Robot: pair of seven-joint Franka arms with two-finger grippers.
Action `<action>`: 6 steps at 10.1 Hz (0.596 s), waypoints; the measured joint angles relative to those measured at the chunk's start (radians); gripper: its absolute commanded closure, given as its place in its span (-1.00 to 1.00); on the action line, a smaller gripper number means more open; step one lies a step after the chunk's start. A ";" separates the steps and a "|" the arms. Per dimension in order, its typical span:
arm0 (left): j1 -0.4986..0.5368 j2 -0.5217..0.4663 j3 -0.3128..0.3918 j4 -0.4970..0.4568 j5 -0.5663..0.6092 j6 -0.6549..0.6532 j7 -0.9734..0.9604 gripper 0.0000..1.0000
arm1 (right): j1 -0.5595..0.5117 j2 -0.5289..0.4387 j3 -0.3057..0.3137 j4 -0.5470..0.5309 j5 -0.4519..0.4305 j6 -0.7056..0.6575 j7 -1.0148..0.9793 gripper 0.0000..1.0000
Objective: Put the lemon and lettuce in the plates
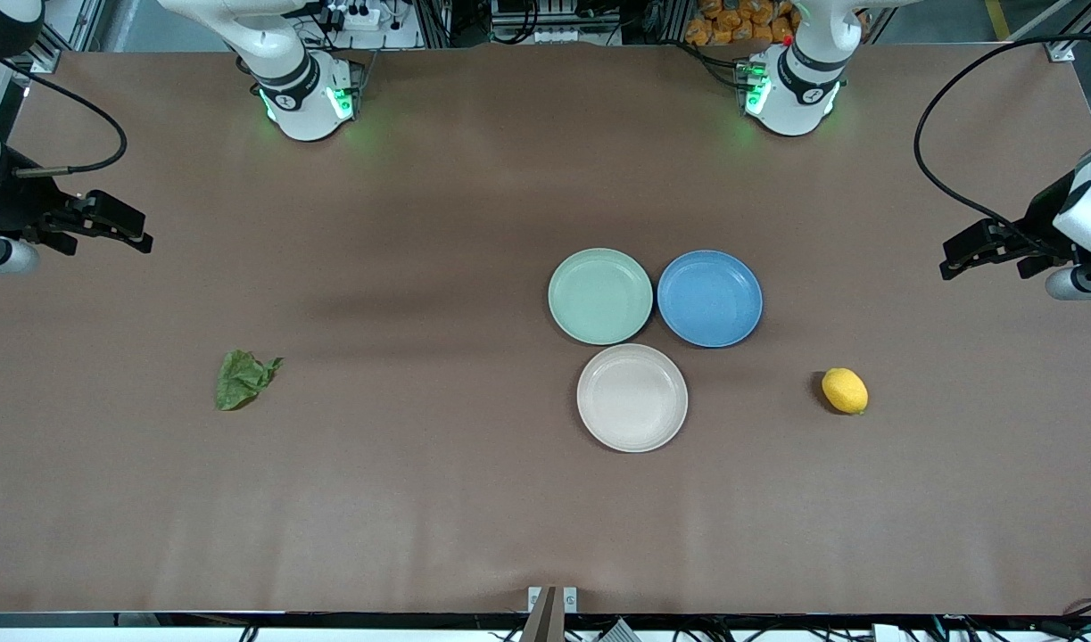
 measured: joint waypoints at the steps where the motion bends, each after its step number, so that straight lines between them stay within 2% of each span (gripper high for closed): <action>1: 0.000 0.000 0.000 0.000 0.000 0.000 0.008 -1.00 | 0.000 0.000 0.000 0.000 0.000 0.000 0.000 -1.00; 6: 0.002 -0.001 0.001 0.000 0.000 0.000 0.027 -1.00 | 0.000 0.000 0.000 0.000 0.000 -0.007 0.000 -1.00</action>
